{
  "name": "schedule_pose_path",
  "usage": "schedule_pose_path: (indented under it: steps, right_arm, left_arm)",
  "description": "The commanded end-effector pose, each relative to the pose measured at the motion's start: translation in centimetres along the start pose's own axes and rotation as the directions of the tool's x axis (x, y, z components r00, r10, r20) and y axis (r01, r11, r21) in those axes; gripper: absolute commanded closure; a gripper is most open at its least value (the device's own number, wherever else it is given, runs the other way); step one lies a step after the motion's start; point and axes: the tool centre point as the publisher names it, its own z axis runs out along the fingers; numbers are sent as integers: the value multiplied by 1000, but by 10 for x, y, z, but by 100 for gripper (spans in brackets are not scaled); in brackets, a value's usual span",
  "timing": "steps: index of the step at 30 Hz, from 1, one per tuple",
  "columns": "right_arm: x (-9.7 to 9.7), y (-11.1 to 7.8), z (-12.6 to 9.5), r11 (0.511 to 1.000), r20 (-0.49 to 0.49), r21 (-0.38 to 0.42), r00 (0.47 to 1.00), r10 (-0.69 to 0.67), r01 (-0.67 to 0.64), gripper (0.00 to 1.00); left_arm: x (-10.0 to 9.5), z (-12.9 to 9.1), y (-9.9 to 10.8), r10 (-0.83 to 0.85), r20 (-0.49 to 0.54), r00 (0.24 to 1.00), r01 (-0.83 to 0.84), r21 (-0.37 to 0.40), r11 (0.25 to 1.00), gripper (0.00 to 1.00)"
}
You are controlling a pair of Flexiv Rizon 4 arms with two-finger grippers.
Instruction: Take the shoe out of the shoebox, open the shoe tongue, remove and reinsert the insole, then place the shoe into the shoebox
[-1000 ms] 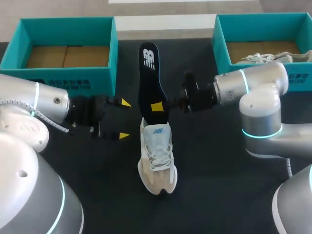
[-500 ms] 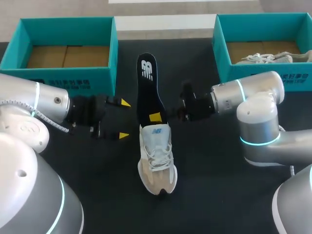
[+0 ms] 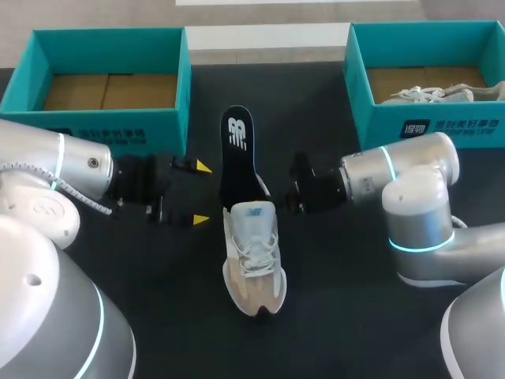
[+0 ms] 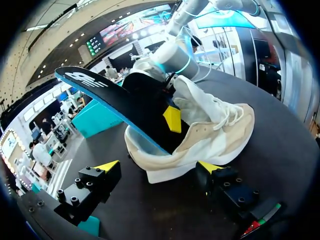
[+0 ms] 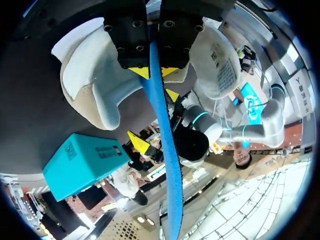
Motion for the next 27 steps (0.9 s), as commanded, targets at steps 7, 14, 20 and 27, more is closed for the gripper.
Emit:
schedule_pose_path:
  steps: [7, 14, 20, 27]
  right_arm:
    - [3, 4, -2, 1000, 21, 27, 1000, -4, 3, 100]
    - [4, 12, -4, 999, 36, 22, 999, -34, 33, 54]
    - [4, 21, -6, 998, 46, 20, 997, -60, 60, 53]
    - [-2, 34, -8, 997, 28, 29, 997, -66, 65, 60]
  left_arm:
    - [0, -1, 0, 0, -1, 1000, 0, -2, 1000, 0]
    - [0, -1, 0, 0, -1, 1000, 0, -2, 1000, 0]
    - [0, -1, 0, 0, -1, 1000, 0, -2, 1000, 0]
    - [0, -1, 0, 0, -1, 1000, 0, -2, 1000, 0]
